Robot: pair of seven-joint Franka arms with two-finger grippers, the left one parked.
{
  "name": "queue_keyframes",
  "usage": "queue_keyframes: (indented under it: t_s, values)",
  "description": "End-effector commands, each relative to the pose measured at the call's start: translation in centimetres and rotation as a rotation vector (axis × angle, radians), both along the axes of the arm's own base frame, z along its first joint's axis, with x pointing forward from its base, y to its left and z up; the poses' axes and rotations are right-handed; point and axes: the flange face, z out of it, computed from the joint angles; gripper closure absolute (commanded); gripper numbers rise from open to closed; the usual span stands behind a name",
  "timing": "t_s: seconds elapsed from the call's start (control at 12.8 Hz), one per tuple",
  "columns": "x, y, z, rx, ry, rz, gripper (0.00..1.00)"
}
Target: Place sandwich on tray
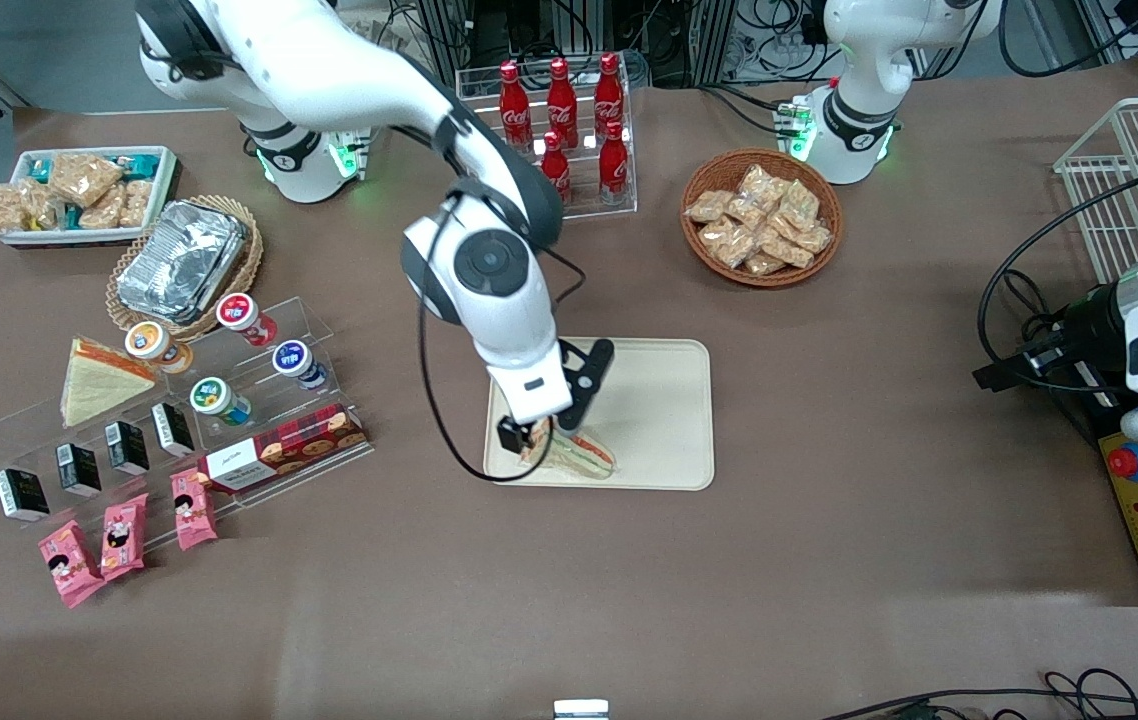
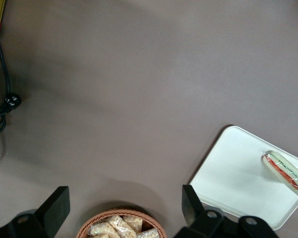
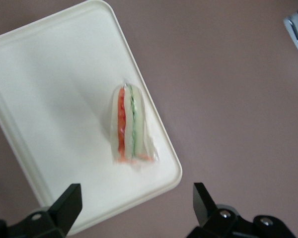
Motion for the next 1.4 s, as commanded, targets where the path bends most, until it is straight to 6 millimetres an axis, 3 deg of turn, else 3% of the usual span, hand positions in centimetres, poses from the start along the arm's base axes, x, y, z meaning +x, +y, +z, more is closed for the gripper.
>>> queue_keyframes:
  t_s: [0.0,0.31,0.47,0.7,1.09,1.32]
  values:
    - [-0.1,-5.2,6.0,-0.015,0.035,-0.140,0.01]
    - [1.4,-14.1,12.3,-0.012,0.058,-0.329,0.01]
    - [1.5,-17.8,14.8,-0.001,0.071,-0.400,0.01]
    - [2.1,-25.1,18.1,0.040,0.094,-0.503,0.01]
    - [0.6,-35.9,22.3,0.049,0.104,-0.650,0.01]
    - [0.2,-42.4,23.2,0.042,0.116,-0.744,0.01]
